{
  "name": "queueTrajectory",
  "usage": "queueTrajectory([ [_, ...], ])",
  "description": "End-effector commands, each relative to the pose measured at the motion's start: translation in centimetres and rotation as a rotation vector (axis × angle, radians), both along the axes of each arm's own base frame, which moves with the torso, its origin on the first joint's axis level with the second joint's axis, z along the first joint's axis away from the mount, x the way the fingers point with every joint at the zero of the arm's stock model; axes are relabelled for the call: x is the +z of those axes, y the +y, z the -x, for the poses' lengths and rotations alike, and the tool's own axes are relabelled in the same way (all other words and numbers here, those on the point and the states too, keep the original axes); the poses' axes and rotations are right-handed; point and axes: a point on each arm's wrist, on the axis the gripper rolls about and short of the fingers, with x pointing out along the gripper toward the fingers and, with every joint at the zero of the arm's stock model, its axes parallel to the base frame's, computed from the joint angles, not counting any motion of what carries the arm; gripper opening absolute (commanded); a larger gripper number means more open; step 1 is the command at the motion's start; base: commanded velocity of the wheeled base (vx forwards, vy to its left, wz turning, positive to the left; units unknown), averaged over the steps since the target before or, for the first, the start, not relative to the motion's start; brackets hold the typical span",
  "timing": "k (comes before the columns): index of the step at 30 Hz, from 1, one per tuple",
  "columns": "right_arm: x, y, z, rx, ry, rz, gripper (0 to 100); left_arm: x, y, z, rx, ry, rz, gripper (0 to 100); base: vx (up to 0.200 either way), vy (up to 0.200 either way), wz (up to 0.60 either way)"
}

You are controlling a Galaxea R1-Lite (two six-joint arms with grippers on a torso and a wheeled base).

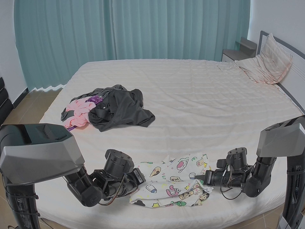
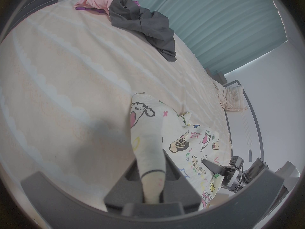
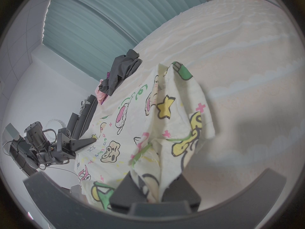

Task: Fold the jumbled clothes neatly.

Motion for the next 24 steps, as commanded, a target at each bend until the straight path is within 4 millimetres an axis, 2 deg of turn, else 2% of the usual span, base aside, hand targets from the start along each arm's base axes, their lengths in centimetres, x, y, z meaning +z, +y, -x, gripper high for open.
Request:
queueTrajectory([
  [1, 0.1, 0.0, 0.1, 0.000, -0.001, 0.002, 0, 0.2, 0.1, 0.2, -0.001, -0.006, 0.007, 0, 0.000, 0.000, 0.00],
  [10, -0.3, -0.3, 0.8, 0.006, 0.023, 0.019, 0, 0.0, 0.3, 0.7, -0.009, -0.026, 0.022, 0, 0.000, 0.000, 0.00],
  [11, -0.2, -0.4, 0.9, 0.006, 0.026, 0.020, 100, 0.0, 0.3, 0.8, -0.010, -0.024, 0.022, 100, 0.000, 0.000, 0.00],
  [17, 1.2, -1.3, 1.7, -0.015, 0.008, 0.015, 100, -0.3, 0.9, 1.6, -0.023, 0.010, 0.016, 100, 0.000, 0.000, 0.00],
  [24, 4.2, -3.0, 3.3, -0.092, -0.047, 0.012, 100, 1.0, 3.9, 2.5, 0.025, 0.024, 0.094, 100, 0.000, 0.000, 0.00],
])
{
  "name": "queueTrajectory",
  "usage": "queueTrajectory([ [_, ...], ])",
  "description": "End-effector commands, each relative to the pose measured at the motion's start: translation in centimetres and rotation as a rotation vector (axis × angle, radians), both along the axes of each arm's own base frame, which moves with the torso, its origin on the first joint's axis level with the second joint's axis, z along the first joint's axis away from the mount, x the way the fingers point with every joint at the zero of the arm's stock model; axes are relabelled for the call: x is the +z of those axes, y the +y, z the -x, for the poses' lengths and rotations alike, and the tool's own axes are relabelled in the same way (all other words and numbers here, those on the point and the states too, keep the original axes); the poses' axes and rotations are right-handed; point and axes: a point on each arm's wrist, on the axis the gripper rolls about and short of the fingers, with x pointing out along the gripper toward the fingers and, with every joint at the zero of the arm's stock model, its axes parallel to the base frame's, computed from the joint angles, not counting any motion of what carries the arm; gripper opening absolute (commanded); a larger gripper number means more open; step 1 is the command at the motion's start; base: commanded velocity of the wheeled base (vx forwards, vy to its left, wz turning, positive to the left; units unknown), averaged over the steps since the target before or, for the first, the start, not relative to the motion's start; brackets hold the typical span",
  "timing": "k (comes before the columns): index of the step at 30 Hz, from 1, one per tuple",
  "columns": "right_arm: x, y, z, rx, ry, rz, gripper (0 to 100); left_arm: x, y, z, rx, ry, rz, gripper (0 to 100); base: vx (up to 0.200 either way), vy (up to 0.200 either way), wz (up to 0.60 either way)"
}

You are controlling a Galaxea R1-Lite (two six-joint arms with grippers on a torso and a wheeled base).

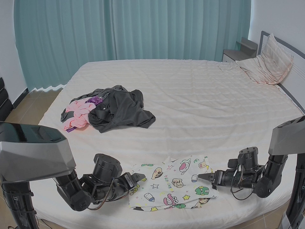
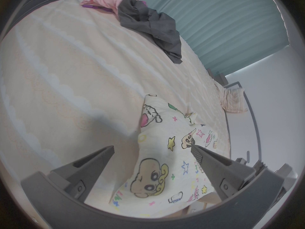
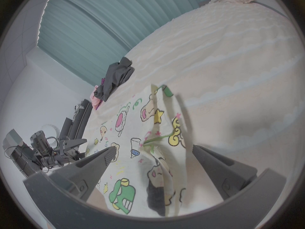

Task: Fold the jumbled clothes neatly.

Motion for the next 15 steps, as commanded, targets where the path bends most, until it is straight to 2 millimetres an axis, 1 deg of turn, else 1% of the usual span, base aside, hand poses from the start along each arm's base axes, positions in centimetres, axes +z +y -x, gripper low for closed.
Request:
queueTrajectory([
  [1, 2.9, -1.2, 1.4, -0.059, -0.065, -0.008, 100, 1.7, 2.3, 0.8, 0.055, 0.001, 0.089, 100, 0.000, 0.000, 0.00],
  [2, 3.4, -1.4, 1.9, -0.073, -0.068, -0.007, 100, 2.4, 2.7, 1.0, 0.075, -0.005, 0.138, 100, 0.000, 0.000, 0.00],
  [4, 3.5, -1.3, 2.6, -0.077, -0.048, -0.018, 100, 3.1, 3.2, 1.2, 0.085, -0.013, 0.183, 100, 0.000, 0.000, 0.00],
  [5, 3.3, -1.0, 3.5, -0.076, -0.008, -0.033, 100, 3.5, 3.8, 1.5, 0.090, -0.016, 0.205, 100, 0.000, 0.000, 0.00],
  [8, 2.9, -0.5, 4.1, -0.067, 0.031, -0.043, 100, 3.6, 4.1, 1.8, 0.090, -0.010, 0.208, 100, 0.000, 0.000, 0.00],
  [10, 2.2, 0.0, 4.5, -0.058, 0.079, -0.044, 100, 3.4, 4.5, 2.0, 0.092, 0.001, 0.209, 100, 0.000, 0.000, 0.00],
  [15, 1.9, 0.8, 4.9, -0.025, 0.095, -0.038, 100, 3.3, 4.8, 1.9, 0.103, 0.006, 0.207, 100, 0.000, 0.000, 0.00],
])
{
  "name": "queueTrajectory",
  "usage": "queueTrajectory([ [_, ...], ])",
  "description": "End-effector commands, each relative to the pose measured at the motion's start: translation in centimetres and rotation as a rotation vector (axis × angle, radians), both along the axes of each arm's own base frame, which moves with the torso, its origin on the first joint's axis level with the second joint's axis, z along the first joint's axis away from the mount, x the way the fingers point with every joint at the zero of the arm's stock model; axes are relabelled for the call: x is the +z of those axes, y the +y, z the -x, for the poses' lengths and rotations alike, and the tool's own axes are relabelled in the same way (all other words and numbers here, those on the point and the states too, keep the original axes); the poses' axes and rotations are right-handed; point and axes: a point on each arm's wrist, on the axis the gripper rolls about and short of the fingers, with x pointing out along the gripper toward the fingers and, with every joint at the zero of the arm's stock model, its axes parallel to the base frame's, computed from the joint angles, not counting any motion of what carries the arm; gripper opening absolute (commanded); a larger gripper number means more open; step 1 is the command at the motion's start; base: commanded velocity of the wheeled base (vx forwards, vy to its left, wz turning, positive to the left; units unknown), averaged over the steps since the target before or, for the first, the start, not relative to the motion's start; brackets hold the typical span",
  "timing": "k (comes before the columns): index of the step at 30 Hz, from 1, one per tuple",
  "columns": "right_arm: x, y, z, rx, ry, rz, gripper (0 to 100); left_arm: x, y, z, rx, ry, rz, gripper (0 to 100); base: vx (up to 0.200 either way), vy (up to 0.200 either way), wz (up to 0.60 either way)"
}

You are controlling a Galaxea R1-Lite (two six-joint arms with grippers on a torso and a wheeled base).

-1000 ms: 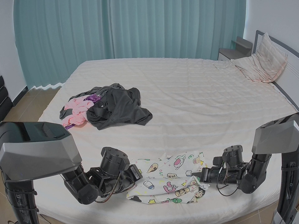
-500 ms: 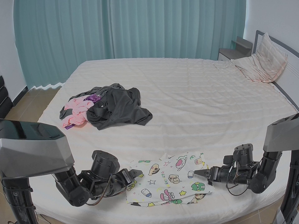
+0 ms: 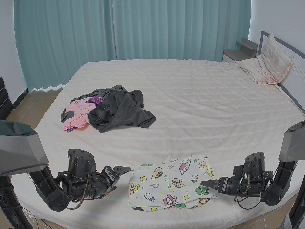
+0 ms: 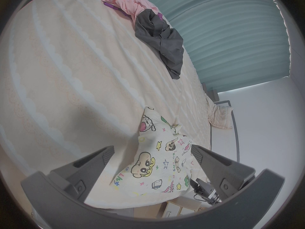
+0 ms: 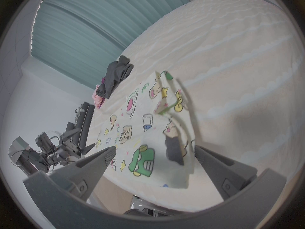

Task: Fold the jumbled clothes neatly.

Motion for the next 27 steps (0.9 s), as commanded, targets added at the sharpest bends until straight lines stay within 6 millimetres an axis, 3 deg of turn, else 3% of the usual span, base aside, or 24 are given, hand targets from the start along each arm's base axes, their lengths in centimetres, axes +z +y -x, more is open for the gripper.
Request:
queueTrajectory([
  [1, -0.3, 0.6, 0.5, 0.033, 0.018, 0.007, 100, 0.3, 0.4, 0.1, 0.012, -0.003, 0.005, 100, 0.000, 0.000, 0.00],
  [2, -0.4, 0.8, 0.6, 0.039, 0.022, 0.009, 0, 0.2, 0.4, 0.1, 0.010, -0.002, 0.001, 100, 0.000, 0.000, 0.00],
  [7, -0.6, 0.7, 0.7, 0.036, 0.031, 0.014, 0, 0.2, 0.4, 0.1, 0.010, -0.002, 0.001, 100, 0.000, 0.000, 0.00],
  [22, -1.0, -0.7, 3.4, 0.064, 0.090, 0.088, 0, 0.1, 0.4, 0.1, 0.011, 0.000, 0.002, 100, 0.000, 0.000, 0.00],
  [23, -1.0, -0.8, 3.4, 0.067, 0.090, 0.091, 100, 0.1, 0.4, 0.1, 0.011, 0.000, 0.002, 100, 0.000, 0.000, 0.00],
  [27, -0.9, -1.0, 3.8, 0.093, 0.074, 0.119, 100, 0.1, 0.4, 0.1, 0.011, 0.000, 0.002, 100, 0.000, 0.000, 0.00],
])
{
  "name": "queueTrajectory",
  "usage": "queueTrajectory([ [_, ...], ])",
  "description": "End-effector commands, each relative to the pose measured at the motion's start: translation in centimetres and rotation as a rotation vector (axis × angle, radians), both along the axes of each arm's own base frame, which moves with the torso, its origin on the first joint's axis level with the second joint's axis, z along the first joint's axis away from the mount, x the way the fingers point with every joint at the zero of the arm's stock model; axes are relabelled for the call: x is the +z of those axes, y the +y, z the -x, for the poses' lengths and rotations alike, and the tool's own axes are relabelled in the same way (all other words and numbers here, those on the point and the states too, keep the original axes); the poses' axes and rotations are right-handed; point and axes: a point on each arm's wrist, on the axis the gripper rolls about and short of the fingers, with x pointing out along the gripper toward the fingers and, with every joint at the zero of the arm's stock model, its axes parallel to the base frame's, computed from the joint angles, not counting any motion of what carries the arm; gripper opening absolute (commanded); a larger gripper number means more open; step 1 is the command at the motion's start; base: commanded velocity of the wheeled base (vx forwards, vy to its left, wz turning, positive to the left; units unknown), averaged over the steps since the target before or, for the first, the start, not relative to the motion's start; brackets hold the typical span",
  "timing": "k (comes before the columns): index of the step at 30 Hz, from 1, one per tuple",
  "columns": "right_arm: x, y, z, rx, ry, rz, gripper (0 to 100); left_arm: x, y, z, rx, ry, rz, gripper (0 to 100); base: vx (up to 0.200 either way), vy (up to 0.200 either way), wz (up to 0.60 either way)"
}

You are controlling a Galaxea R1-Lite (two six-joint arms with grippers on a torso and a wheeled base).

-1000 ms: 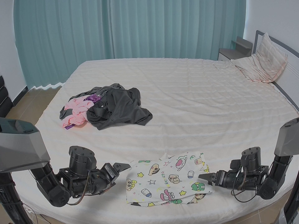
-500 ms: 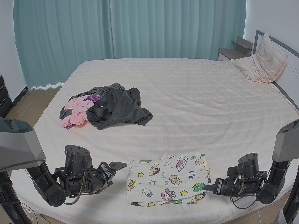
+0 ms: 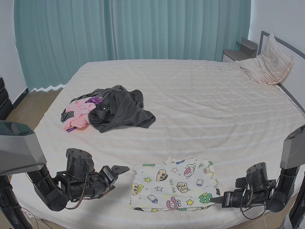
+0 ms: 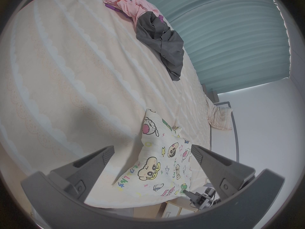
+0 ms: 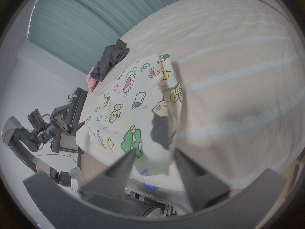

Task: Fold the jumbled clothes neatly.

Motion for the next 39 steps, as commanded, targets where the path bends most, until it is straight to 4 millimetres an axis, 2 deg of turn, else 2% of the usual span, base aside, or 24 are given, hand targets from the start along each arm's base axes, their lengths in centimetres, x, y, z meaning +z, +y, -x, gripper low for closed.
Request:
queueTrajectory([
  [1, 0.2, -0.2, 0.4, 0.011, -0.011, 0.013, 100, -0.1, 0.0, 0.0, 0.001, 0.002, 0.000, 100, 0.000, 0.000, 0.00],
  [7, 2.6, -0.8, -2.4, -0.067, -0.194, -0.027, 100, -0.1, 0.0, 0.0, 0.000, 0.004, 0.000, 100, 0.000, 0.000, 0.00],
  [9, 3.3, -0.6, -4.7, -0.092, -0.260, -0.049, 100, -0.1, 0.0, 0.0, 0.000, 0.003, 0.001, 100, 0.000, 0.000, 0.00],
  [11, 3.3, -0.5, -5.5, -0.096, -0.272, -0.054, 100, -0.1, 0.0, 0.0, -0.001, 0.004, 0.000, 100, 0.000, 0.000, 0.00],
  [12, 2.9, 0.0, -7.3, -0.099, -0.282, -0.060, 100, -0.1, 0.0, 0.0, 0.000, 0.005, -0.001, 100, 0.000, 0.000, 0.00],
  [15, 2.3, 0.7, -9.3, -0.097, -0.297, -0.067, 100, -0.2, 0.0, 0.1, 0.001, 0.007, -0.001, 100, 0.000, 0.000, 0.00],
  [19, 0.0, 1.7, -11.8, -0.091, -0.281, -0.061, 100, -0.5, -0.1, 0.1, -0.008, 0.019, -0.004, 100, 0.000, 0.000, 0.00],
  [22, -0.8, 2.2, -12.6, -0.086, -0.265, -0.055, 100, -0.6, -0.2, 0.0, -0.010, 0.020, -0.005, 100, 0.000, 0.000, 0.00],
  [31, -0.7, 2.8, -13.3, -0.074, -0.284, -0.067, 100, -0.6, -0.2, 0.1, -0.010, 0.024, -0.005, 100, 0.000, 0.000, 0.00],
  [39, -1.3, 3.1, -13.5, -0.066, -0.255, -0.058, 100, -0.6, -0.2, 0.1, -0.010, 0.024, -0.005, 100, 0.000, 0.000, 0.00],
])
